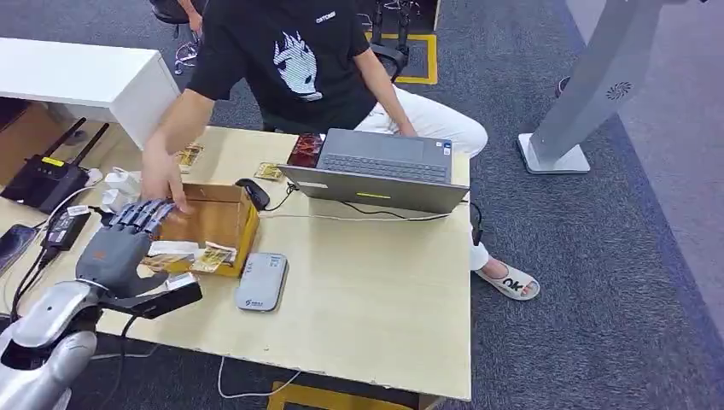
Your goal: Pass the card to the sensor for recognition and then transmit it.
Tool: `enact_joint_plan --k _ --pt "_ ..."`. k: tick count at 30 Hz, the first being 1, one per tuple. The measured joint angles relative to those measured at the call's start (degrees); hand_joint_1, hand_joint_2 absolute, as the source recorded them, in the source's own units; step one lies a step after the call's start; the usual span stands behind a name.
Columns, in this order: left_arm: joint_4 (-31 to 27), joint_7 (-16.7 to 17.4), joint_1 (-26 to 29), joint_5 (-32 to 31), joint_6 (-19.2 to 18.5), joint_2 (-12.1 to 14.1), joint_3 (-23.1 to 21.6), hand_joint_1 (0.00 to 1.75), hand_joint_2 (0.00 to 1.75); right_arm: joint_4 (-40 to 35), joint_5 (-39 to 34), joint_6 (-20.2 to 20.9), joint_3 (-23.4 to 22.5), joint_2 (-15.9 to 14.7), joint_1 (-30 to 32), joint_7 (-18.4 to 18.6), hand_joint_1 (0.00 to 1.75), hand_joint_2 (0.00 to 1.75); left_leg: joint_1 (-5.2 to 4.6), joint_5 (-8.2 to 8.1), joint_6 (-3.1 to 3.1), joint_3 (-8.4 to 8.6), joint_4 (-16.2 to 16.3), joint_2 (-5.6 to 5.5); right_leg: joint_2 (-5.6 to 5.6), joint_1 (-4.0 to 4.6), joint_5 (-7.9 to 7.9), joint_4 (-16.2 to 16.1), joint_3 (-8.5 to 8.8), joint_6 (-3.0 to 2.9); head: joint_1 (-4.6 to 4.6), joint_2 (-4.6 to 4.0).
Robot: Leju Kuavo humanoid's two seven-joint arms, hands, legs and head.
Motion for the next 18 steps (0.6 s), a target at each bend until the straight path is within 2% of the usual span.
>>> enact_joint_plan --k 5,8,12,18 --pt "-5.9 0.6 5.4 3.9 -5.6 3.9 2.5 0.00 1.75 0.0 -0.4 -0.4 -1.0 0.3 0.1 0.5 0.00 1.75 0.00 0.00 -0.01 0.03 0.0 0.07 0.09 0.00 0.01 0.0 -0.01 -0.01 0.00 0.00" --pt "-8.1 1.4 8.7 4.2 -7.1 5.7 4.2 0.00 1.75 0.0 -0.4 -0.3 -1.3 0.5 0.1 0.5 0.00 1.75 0.00 0.00 -0.01 0.02 0.0 0.04 0.05 0.00 0.00 0.0 -0.01 0.00 0.00 0.00" --pt "-8.4 2.4 11.0 1.5 -5.8 6.1 4.9 0.00 1.75 0.0 -0.1 -0.2 -1.7 0.6 0.1 0.2 0.00 1.75 0.00 0.00 0.00 0.02 0.0 -0.01 -0.02 0.00 0.00 0.0 0.00 0.00 0.00 0.00" --pt "-7.9 3.0 11.4 -1.3 -3.9 5.0 4.9 0.00 1.75 0.0 0.3 -0.2 -1.9 0.8 0.0 0.2 0.00 1.75 -0.01 0.00 0.00 0.03 0.0 -0.01 -0.01 0.00 0.01 0.0 0.03 0.00 0.00 -0.02"
